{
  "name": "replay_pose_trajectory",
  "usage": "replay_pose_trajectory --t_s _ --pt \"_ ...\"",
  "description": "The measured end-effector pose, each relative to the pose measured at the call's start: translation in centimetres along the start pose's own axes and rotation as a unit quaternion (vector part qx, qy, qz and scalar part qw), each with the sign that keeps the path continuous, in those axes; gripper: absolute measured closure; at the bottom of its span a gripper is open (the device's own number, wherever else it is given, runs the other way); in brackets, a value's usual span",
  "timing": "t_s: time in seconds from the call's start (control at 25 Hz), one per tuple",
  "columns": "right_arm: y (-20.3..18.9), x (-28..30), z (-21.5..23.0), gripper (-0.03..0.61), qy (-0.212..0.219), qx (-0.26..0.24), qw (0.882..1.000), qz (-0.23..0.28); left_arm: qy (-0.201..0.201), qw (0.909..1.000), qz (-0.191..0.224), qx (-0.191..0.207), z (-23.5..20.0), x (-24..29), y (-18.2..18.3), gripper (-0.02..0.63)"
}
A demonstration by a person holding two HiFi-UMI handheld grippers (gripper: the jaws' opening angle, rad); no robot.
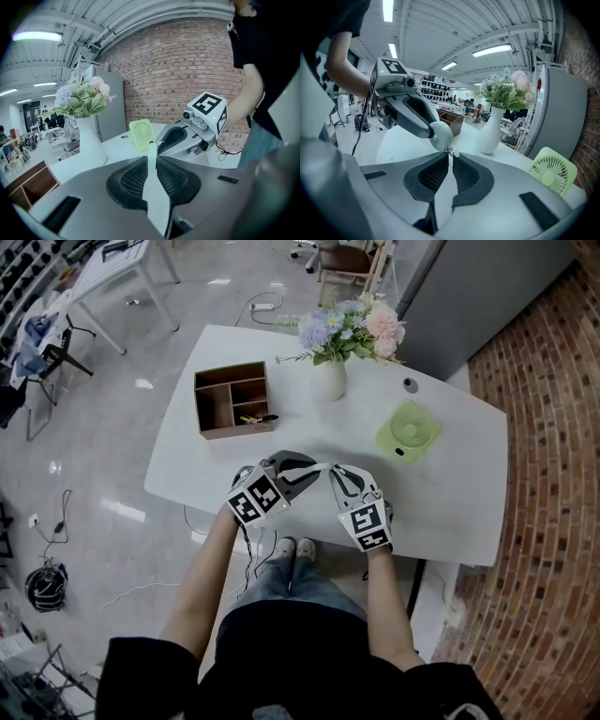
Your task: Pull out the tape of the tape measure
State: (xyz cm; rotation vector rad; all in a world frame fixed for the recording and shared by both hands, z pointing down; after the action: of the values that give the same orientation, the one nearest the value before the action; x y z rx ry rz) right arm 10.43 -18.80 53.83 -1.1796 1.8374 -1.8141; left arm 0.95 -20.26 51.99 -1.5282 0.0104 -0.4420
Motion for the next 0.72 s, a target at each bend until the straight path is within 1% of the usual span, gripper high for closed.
replay_pose_trajectory --t_s 0.16,0.28,0.4,0.56,0.64,0.72 --pt "0.3 -0.1 -0.4 0.563 0.009 -0.035 0.999 0.004 -0.002 1.0 0.002 -0.004 0.1 0.0 0.1 0.543" --pt "0.5 -0.3 -0.4 0.572 0.007 -0.04 0.999 0.007 -0.003 1.0 0.005 -0.007 0.2 0.1 0.2 0.543" --pt "0.2 -0.8 0.0 0.575 -0.006 -0.017 1.0 0.005 -0.005 0.9999 0.005 -0.009 0.3 0.4 0.1 0.543" --pt "-0.5 -1.9 1.1 0.577 -0.04 0.041 0.998 0.011 0.004 0.9999 -0.001 -0.013 0.4 0.3 -0.3 0.543" --pt "-0.9 -2.4 1.8 0.577 -0.055 0.052 0.997 0.016 0.008 0.9998 -0.002 -0.016 0.4 0.1 -0.4 0.543" --pt "-1.3 -2.8 2.2 0.577 -0.065 0.052 0.996 0.012 0.01 0.9998 -0.005 -0.016 0.3 0.0 -0.6 0.543"
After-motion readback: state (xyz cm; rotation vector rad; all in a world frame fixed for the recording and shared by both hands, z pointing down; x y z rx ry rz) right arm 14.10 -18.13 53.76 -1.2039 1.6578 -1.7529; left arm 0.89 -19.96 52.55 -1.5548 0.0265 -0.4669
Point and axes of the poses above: the fingertips, and each gripper's own axes: x forward along the fingers, z to its right, y out of its top, the point moved 5 cm from there along -x, backward along the fingers, and after that the axes turned 12 degrees about z, right-handed, at the moved point
